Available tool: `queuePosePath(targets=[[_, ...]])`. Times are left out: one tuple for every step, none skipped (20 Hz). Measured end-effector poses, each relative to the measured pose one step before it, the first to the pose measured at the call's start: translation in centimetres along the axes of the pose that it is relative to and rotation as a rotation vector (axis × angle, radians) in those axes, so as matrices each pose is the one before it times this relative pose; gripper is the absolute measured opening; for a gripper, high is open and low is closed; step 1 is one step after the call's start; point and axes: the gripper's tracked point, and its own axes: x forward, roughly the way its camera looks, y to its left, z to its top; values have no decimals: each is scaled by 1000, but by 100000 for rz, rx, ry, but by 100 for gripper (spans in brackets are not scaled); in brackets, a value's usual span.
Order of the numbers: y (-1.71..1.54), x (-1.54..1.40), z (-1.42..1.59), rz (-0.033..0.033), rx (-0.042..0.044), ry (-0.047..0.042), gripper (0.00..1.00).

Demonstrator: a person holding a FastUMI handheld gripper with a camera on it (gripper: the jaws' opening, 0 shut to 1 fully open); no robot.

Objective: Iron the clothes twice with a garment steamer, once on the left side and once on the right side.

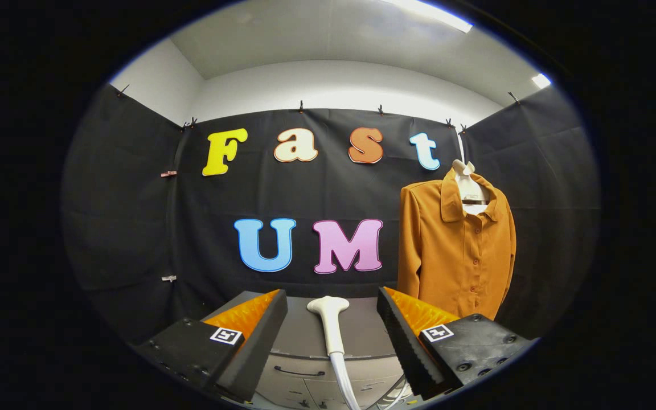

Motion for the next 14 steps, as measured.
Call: queuePosePath(targets=[[62,-12,-70,93,-66,273,98],[-16,4,-101,197,-236,334,98],[-8,-20,-58,-67,-365,200,98],[-34,7,-34,22,-342,187,99],[30,66,-147,-89,-462,287,99],[111,49,-208,196,-283,336,98],[165,36,-210,100,-259,416,98],[172,32,-301,-245,-273,303,98],[645,-238,-301,-553,-386,368,98],[837,-575,-129,-463,-102,330,98],[319,-226,-234,-765,-58,404,98],[77,45,-263,-668,-25,614,98],[151,28,-282,-710,-183,759,98],[135,60,-265,-649,-313,699,97]])
